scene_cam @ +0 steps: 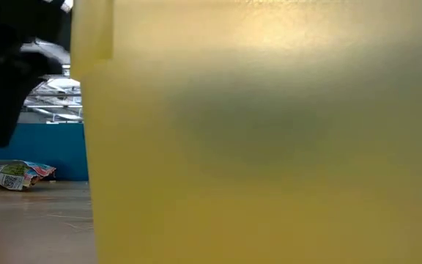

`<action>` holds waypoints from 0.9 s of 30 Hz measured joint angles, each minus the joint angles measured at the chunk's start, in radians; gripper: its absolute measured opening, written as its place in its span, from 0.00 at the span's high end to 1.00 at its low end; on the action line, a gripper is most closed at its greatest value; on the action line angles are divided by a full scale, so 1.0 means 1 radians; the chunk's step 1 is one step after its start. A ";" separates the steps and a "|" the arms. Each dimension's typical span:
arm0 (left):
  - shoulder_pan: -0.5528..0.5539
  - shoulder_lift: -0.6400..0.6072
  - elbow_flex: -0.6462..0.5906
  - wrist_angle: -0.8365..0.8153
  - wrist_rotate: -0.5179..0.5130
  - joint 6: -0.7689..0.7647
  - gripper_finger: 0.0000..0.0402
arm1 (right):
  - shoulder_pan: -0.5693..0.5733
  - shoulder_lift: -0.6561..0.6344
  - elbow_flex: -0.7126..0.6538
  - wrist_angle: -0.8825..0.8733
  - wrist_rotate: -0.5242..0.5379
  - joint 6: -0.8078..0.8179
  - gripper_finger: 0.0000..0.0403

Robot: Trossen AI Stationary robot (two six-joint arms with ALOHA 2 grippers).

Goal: Pick and place Granola Bars by type
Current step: Put the red granola bar into the yellow bin

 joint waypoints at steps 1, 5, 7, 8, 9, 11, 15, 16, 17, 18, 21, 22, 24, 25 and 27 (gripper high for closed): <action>0.000 0.000 -0.017 0.005 0.001 0.000 0.39 | 0.000 0.000 0.000 0.000 0.000 0.000 0.44; 0.000 0.000 -0.060 0.010 -0.009 0.005 0.39 | 0.000 0.000 0.000 0.000 0.000 0.000 0.44; 0.001 0.000 -0.076 0.012 -0.009 0.008 0.39 | 0.000 0.000 0.000 0.000 0.000 0.000 0.44; 0.001 0.000 -0.082 0.014 -0.009 0.008 0.39 | 0.000 0.000 0.000 0.000 0.000 0.000 0.44; 0.001 0.000 -0.088 0.016 -0.009 0.008 0.39 | 0.000 0.000 0.000 0.000 0.000 0.000 0.44; 0.001 0.000 -0.095 0.019 -0.012 0.008 0.39 | 0.000 0.000 0.000 0.000 0.000 0.000 0.44; 0.001 0.000 -0.100 0.019 -0.017 0.008 0.39 | 0.000 0.000 0.000 0.000 0.000 0.000 0.44; 0.001 0.000 -0.100 0.019 -0.020 0.012 0.39 | 0.000 0.000 0.000 0.000 0.000 0.000 0.44; 0.001 0.000 -0.100 0.019 -0.024 0.020 0.39 | 0.000 0.000 0.000 0.000 0.000 0.000 0.44; 0.001 0.000 -0.100 0.019 -0.036 0.026 0.39 | 0.000 0.000 0.000 0.000 0.000 0.000 0.44; 0.002 0.000 -0.100 0.019 -0.086 0.019 0.39 | 0.000 0.000 0.000 0.000 0.000 0.000 0.44; 0.002 0.000 -0.100 0.019 -0.091 0.018 0.39 | 0.000 0.000 0.000 0.000 0.000 0.000 0.44; 0.005 0.000 -0.100 0.019 -0.090 0.020 0.39 | 0.000 0.000 0.000 0.000 0.000 0.000 0.44; 0.007 0.000 -0.100 0.019 -0.089 0.021 0.39 | 0.000 0.000 0.000 0.000 0.000 0.000 0.44; 0.011 0.000 -0.100 0.019 -0.088 0.019 0.39 | 0.000 0.000 0.000 0.000 0.000 0.000 0.44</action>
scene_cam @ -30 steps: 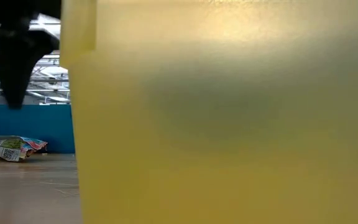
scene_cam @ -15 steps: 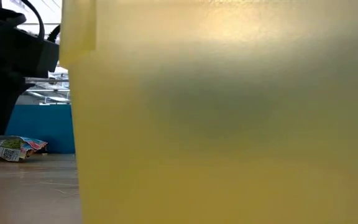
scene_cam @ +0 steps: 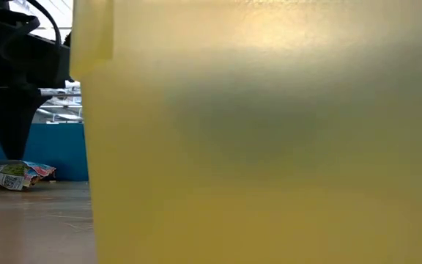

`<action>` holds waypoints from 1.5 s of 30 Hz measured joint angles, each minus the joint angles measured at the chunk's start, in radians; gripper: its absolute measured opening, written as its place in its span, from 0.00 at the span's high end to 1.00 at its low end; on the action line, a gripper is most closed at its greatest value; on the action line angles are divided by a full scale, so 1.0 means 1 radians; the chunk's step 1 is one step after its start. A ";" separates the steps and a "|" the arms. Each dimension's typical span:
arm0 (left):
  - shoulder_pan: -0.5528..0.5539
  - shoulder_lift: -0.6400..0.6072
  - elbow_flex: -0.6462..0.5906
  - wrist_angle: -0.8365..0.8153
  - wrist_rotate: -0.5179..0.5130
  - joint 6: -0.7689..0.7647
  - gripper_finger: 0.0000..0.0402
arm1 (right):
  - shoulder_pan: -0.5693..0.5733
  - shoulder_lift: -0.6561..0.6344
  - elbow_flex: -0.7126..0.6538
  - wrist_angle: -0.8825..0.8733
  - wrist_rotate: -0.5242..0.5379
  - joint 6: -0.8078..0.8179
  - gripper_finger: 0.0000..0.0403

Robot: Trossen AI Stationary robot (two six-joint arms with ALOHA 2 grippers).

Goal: Pick and place Granola Bars by type
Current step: Put the red granola bar into the yellow bin

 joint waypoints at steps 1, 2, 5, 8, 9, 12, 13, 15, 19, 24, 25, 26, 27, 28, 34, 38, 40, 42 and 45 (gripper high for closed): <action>0.002 0.000 0.000 0.000 0.001 -0.001 0.39 | 0.000 0.000 0.000 0.000 0.000 0.000 0.44; 0.005 0.000 0.000 0.000 0.005 -0.003 0.40 | 0.000 0.000 0.000 0.000 0.000 0.000 0.44; 0.006 0.000 0.000 0.001 0.014 0.002 0.43 | 0.000 0.000 0.000 0.000 0.000 0.000 0.44; 0.004 0.000 0.000 0.001 0.029 -0.001 0.52 | 0.000 0.000 0.000 0.000 0.000 0.000 0.44; 0.004 0.000 0.000 0.002 0.031 -0.008 0.55 | 0.000 0.000 0.000 0.000 0.000 0.000 0.44; 0.005 0.000 0.000 0.002 0.037 -0.030 0.68 | 0.000 0.000 0.000 0.000 0.000 0.000 0.44; 0.005 0.000 0.000 0.002 0.046 -0.030 0.72 | 0.000 0.000 0.000 0.000 0.000 0.000 0.44; 0.005 0.000 0.000 0.001 0.064 -0.023 0.81 | 0.000 0.000 0.000 0.000 0.000 0.000 0.44; 0.005 0.000 0.000 0.001 0.102 -0.015 0.97 | 0.000 0.000 0.000 0.000 0.000 0.000 0.44; 0.004 0.000 0.000 0.003 0.109 -0.053 0.96 | 0.000 0.000 0.000 0.000 0.000 0.000 0.44; 0.004 0.000 0.002 0.002 0.109 -0.056 0.97 | 0.000 0.000 0.000 0.000 0.000 0.000 0.44; 0.004 0.000 0.007 0.001 0.109 -0.056 0.98 | 0.000 0.000 0.000 0.000 0.000 0.000 0.44; 0.005 0.000 0.012 0.001 0.109 -0.056 0.99 | 0.000 0.000 0.000 0.000 0.000 0.000 0.44; 0.005 0.000 0.020 0.000 0.108 -0.053 0.98 | 0.000 0.000 0.000 0.000 0.000 0.000 0.44; 0.004 0.000 0.113 -0.007 0.054 -0.012 0.99 | 0.000 0.000 0.000 0.000 0.000 0.000 0.44; 0.005 0.000 0.220 -0.035 -0.011 0.000 0.99 | 0.000 0.000 0.000 0.000 0.000 0.000 0.44; 0.005 0.000 0.281 -0.042 -0.054 0.013 0.99 | 0.000 0.000 0.000 0.000 0.000 0.000 0.44; 0.004 0.000 0.343 -0.035 -0.118 0.030 0.99 | 0.000 0.000 0.000 0.000 0.000 0.000 0.44; 0.005 -0.001 0.414 0.025 -0.208 0.098 0.99 | 0.000 0.000 0.000 0.000 0.000 0.000 0.44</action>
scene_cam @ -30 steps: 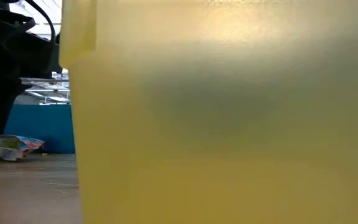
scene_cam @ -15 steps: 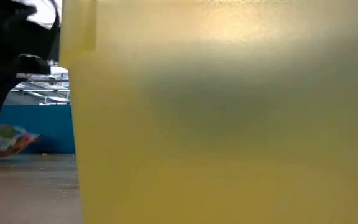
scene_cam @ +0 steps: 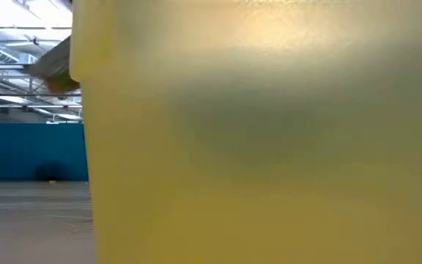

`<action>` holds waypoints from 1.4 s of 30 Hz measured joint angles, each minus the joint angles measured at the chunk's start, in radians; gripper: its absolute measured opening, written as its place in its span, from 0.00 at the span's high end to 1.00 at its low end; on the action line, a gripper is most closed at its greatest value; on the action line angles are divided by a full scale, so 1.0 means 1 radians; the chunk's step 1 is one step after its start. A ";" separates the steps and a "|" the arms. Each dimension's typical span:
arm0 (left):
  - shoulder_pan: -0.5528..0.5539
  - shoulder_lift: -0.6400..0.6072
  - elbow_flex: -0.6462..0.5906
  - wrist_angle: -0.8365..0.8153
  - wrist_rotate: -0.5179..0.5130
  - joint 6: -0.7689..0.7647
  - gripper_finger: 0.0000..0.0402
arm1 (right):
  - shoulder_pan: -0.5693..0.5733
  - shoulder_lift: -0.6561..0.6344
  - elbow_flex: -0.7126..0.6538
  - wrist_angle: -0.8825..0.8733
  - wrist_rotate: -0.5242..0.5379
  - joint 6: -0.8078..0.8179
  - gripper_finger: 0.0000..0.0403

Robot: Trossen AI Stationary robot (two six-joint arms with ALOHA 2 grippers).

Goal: Pick and place Granola Bars by type
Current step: Put the red granola bar into the yellow bin

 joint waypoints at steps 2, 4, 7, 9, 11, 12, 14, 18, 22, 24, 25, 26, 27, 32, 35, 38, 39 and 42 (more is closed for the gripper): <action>0.004 0.000 0.030 0.073 -0.036 0.091 0.99 | 0.000 0.000 0.000 0.000 0.000 0.000 0.44; 0.010 0.000 0.045 0.156 -0.050 0.194 0.99 | 0.000 0.000 0.000 0.000 0.000 0.000 0.44; 0.029 -0.001 0.045 0.263 -0.053 0.353 0.99 | 0.000 0.000 0.000 0.000 0.000 0.000 0.44; 0.051 -0.001 0.045 0.307 -0.046 0.424 0.99 | 0.000 0.000 0.000 0.000 0.000 0.000 0.44; 0.080 -0.001 0.045 0.343 -0.018 0.466 0.99 | 0.000 0.000 0.000 0.000 0.000 0.000 0.44; 0.096 -0.001 0.045 0.354 -0.007 0.484 0.98 | 0.000 0.000 0.000 0.000 0.000 0.000 0.44; 0.127 -0.001 0.045 0.387 0.017 0.533 0.99 | 0.000 0.000 0.000 0.000 0.000 0.000 0.44; 0.194 -0.001 0.045 0.474 0.117 0.591 0.99 | 0.000 0.000 0.000 0.000 0.000 0.000 0.44; 0.254 -0.001 0.045 0.517 0.191 0.592 0.99 | 0.000 0.000 0.000 0.000 0.000 0.000 0.44; 0.278 -0.001 0.045 0.515 0.210 0.592 0.99 | 0.000 0.000 0.000 0.000 0.000 0.000 0.44; 0.287 0.000 0.044 0.515 0.209 0.592 0.99 | 0.000 0.000 0.000 0.000 0.000 0.000 0.44; 0.295 0.000 0.044 0.515 0.210 0.592 0.99 | 0.000 0.000 0.000 0.000 0.000 0.000 0.44; 0.301 0.000 0.040 0.520 0.213 0.593 0.98 | 0.000 0.000 0.000 0.000 0.000 0.000 0.44; 0.326 0.000 -0.001 0.548 0.284 0.608 0.99 | 0.000 0.000 0.000 0.000 0.000 0.000 0.44; 0.328 0.000 -0.029 0.581 0.290 0.598 0.97 | 0.000 0.000 0.000 0.000 0.000 0.000 0.44; 0.327 0.000 -0.052 0.593 0.292 0.593 0.97 | 0.000 0.000 0.000 0.000 0.000 0.000 0.44; 0.327 0.000 -0.059 0.600 0.292 0.592 0.98 | 0.000 0.000 0.000 0.000 0.000 0.000 0.44; 0.325 0.000 -0.073 0.621 0.292 0.582 0.99 | 0.000 0.000 0.000 0.000 0.000 0.000 0.44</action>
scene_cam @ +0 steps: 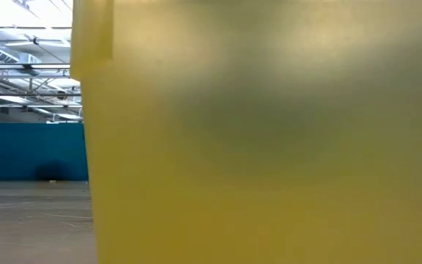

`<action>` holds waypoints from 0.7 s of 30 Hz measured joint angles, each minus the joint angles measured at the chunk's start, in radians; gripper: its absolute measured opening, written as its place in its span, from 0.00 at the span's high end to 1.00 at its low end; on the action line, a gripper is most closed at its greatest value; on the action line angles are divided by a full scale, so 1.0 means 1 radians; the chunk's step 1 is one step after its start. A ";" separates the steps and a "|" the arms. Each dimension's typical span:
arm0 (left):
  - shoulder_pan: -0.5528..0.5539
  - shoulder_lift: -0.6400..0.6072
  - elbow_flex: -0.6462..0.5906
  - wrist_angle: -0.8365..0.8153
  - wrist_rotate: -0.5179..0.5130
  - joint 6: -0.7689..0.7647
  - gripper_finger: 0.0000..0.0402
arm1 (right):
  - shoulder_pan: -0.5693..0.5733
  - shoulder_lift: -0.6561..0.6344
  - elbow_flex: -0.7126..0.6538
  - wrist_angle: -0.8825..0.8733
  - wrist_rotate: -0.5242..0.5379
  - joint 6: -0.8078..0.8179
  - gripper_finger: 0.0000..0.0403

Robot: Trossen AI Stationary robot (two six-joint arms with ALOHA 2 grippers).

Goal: Pick and place Granola Bars by type
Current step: Put the red granola bar into the yellow bin

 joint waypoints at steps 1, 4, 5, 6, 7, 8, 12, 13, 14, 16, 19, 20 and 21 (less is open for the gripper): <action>-0.001 0.000 0.000 0.000 0.000 -0.001 0.99 | 0.000 0.000 0.000 0.000 0.000 0.000 0.44; -0.001 0.000 0.000 0.005 0.000 -0.038 0.96 | 0.000 0.000 0.000 0.000 0.000 0.000 0.44; -0.001 0.000 0.000 0.005 0.000 -0.055 0.94 | 0.000 0.000 0.000 0.000 0.000 0.000 0.44; -0.001 0.000 0.000 0.005 -0.001 -0.066 0.92 | 0.000 0.000 0.000 0.000 0.000 0.000 0.44; -0.001 0.000 0.000 0.008 -0.001 -0.079 0.90 | 0.000 0.000 0.000 0.000 0.000 0.000 0.44; -0.001 0.000 0.000 0.011 -0.001 -0.089 0.88 | 0.000 0.000 0.000 0.000 0.000 0.000 0.44; -0.001 0.000 0.000 0.010 -0.001 -0.104 0.81 | 0.000 0.000 0.000 0.000 0.000 0.000 0.44; -0.001 0.000 0.000 0.010 -0.001 -0.105 0.79 | 0.000 0.000 0.000 0.000 0.000 0.000 0.44; -0.001 0.000 0.000 0.009 -0.001 -0.108 0.78 | 0.000 0.000 0.000 0.000 0.000 0.000 0.44; -0.001 0.000 0.000 0.002 0.000 -0.129 0.76 | 0.000 0.000 0.000 0.000 0.000 0.000 0.44; -0.002 0.000 0.000 -0.049 0.017 -0.182 0.73 | 0.000 0.000 0.000 0.000 0.000 0.000 0.44; -0.004 -0.003 0.000 -0.079 0.046 -0.204 0.72 | 0.000 0.000 0.000 0.000 0.000 0.000 0.44; -0.007 -0.009 0.000 -0.122 0.075 -0.232 0.71 | 0.000 0.000 0.000 0.000 0.000 0.000 0.44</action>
